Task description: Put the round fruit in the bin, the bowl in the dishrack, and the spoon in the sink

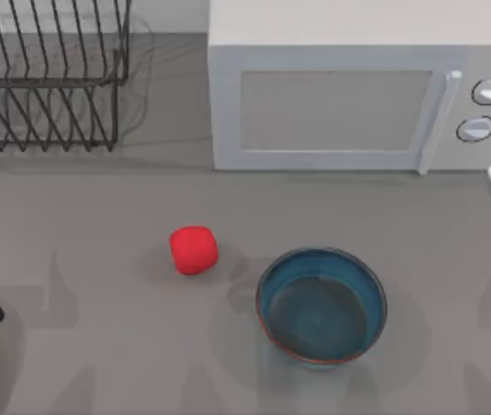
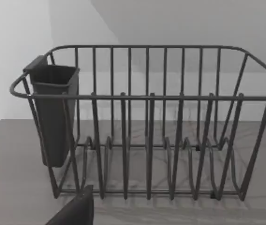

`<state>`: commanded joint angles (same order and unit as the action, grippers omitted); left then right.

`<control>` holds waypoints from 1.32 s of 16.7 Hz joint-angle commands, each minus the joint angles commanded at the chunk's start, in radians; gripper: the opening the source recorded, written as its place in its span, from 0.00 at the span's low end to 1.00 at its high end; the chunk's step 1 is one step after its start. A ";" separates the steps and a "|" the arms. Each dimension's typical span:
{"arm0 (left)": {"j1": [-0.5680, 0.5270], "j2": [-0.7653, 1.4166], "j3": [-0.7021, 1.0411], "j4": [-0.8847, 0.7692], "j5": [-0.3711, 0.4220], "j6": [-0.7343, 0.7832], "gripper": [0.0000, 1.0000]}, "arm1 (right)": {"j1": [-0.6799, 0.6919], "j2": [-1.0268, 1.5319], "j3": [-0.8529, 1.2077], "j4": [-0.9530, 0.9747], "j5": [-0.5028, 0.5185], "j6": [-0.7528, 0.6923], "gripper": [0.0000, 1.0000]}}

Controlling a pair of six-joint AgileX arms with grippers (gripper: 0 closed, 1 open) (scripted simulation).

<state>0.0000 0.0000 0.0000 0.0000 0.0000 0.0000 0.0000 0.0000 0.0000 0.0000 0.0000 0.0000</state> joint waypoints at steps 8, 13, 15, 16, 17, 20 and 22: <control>-0.064 0.192 0.143 -0.106 -0.004 0.072 1.00 | 0.000 0.000 0.000 0.000 0.000 0.000 1.00; -0.178 0.559 0.428 -0.307 -0.011 0.202 1.00 | 0.000 0.000 0.000 0.000 0.000 0.000 1.00; -0.232 0.739 0.570 -0.406 -0.014 0.262 1.00 | 0.000 0.000 0.000 0.000 0.000 0.000 1.00; -0.259 0.834 0.644 -0.458 -0.015 0.293 1.00 | 0.000 0.000 0.000 0.000 0.000 0.000 1.00; -0.286 0.930 0.721 -0.511 -0.016 0.325 1.00 | 0.000 0.000 0.000 0.000 0.000 0.000 1.00; -0.367 1.226 0.954 -0.669 -0.018 0.419 1.00 | 0.000 0.000 0.000 0.000 0.000 0.000 1.00; -0.417 1.420 1.106 -0.770 -0.017 0.478 1.00 | 0.000 0.000 0.000 0.000 0.000 0.000 1.00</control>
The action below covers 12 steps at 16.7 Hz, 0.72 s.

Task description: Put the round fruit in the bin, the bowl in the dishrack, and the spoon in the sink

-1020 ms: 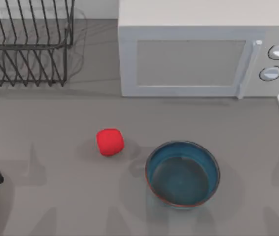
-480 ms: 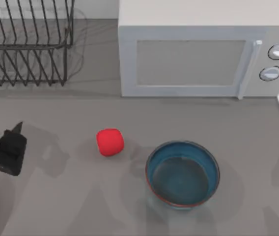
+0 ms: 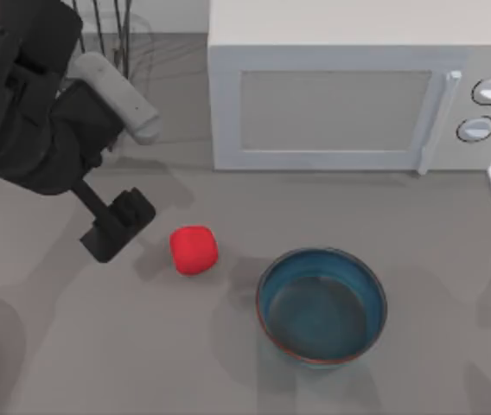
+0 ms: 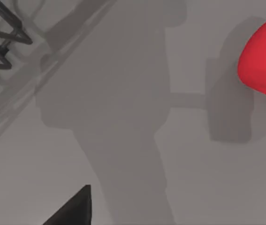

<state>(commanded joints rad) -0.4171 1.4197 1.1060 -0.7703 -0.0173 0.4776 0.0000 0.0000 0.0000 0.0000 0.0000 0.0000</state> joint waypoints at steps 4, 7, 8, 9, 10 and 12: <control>-0.082 0.346 0.273 -0.177 0.004 0.100 1.00 | 0.000 0.000 0.000 0.000 0.000 0.000 1.00; -0.123 0.543 0.429 -0.274 0.009 0.153 1.00 | 0.000 0.000 0.000 0.000 0.000 0.000 1.00; -0.133 0.590 0.468 -0.298 0.010 0.166 1.00 | 0.000 0.000 0.000 0.000 0.000 0.000 1.00; -0.140 0.629 0.500 -0.316 0.011 0.176 1.00 | 0.000 0.000 0.000 0.000 0.000 0.000 1.00; -0.145 0.656 0.523 -0.330 0.012 0.183 1.00 | 0.000 0.000 0.000 0.000 0.000 0.000 1.00; -0.150 0.680 0.543 -0.342 0.013 0.189 1.00 | 0.000 0.000 0.000 0.000 0.000 0.000 1.00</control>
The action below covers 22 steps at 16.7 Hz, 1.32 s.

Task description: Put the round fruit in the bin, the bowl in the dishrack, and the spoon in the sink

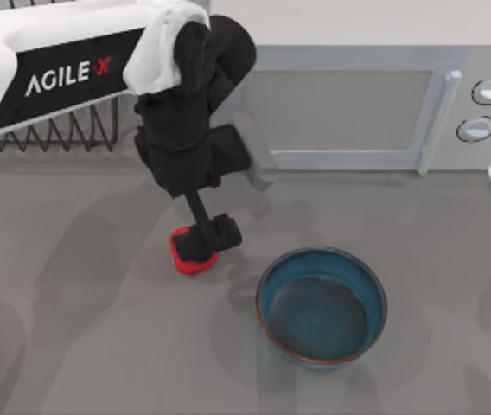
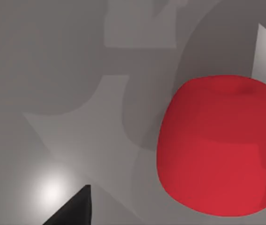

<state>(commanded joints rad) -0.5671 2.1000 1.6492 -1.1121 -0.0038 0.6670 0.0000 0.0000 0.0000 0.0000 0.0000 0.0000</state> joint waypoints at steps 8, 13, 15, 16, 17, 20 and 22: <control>0.002 0.026 -0.049 0.074 0.000 0.002 1.00 | 0.000 0.000 0.000 0.000 0.000 0.000 1.00; 0.002 0.087 -0.143 0.232 0.001 0.003 1.00 | 0.000 0.000 0.000 0.000 0.000 0.000 1.00; 0.002 0.091 -0.148 0.238 0.001 0.004 1.00 | 0.000 0.000 0.000 0.000 0.000 0.000 1.00; 0.002 0.091 -0.148 0.238 0.001 0.004 1.00 | 0.000 0.000 0.000 0.000 0.000 0.000 1.00; 0.002 0.091 -0.148 0.238 0.001 0.004 1.00 | 0.000 0.000 0.000 0.000 0.000 0.000 1.00; 0.002 0.091 -0.148 0.238 0.001 0.004 0.77 | 0.000 0.000 0.000 0.000 0.000 0.000 1.00; 0.002 0.091 -0.148 0.238 0.001 0.004 0.62 | 0.000 0.000 0.000 0.000 0.000 0.000 1.00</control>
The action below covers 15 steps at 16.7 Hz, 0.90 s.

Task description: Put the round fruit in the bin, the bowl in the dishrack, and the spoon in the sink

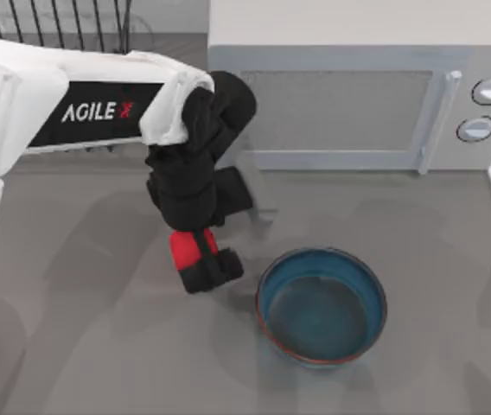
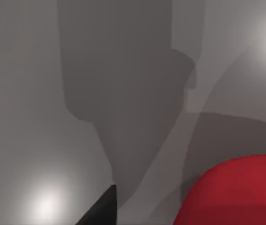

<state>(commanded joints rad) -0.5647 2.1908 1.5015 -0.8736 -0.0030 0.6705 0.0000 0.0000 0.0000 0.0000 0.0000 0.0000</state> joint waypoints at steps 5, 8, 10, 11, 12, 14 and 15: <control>0.000 0.000 0.000 0.000 0.000 0.000 0.25 | 0.000 0.000 0.000 0.000 0.000 0.000 1.00; 0.000 0.000 0.000 0.000 0.000 0.000 0.02 | 0.000 0.000 0.000 0.000 0.000 0.000 1.00; 0.000 0.000 0.000 0.000 0.000 0.000 0.00 | 0.000 0.000 0.000 0.000 0.000 0.000 1.00; 0.000 0.000 0.000 0.000 0.000 0.000 0.00 | 0.000 0.000 0.000 0.000 0.000 0.000 1.00; 0.000 0.000 0.000 0.000 0.000 0.000 0.00 | 0.000 0.000 0.000 0.000 0.000 0.000 1.00; 0.000 0.000 0.000 0.000 0.000 0.000 0.00 | 0.000 0.000 0.000 0.000 0.000 0.000 1.00; 0.000 0.000 0.000 0.000 0.000 0.000 0.00 | 0.000 0.000 0.000 0.000 0.000 0.000 1.00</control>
<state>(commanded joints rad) -0.5647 2.1908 1.5015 -0.8736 -0.0030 0.6705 0.0000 0.0000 0.0000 0.0000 0.0000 0.0000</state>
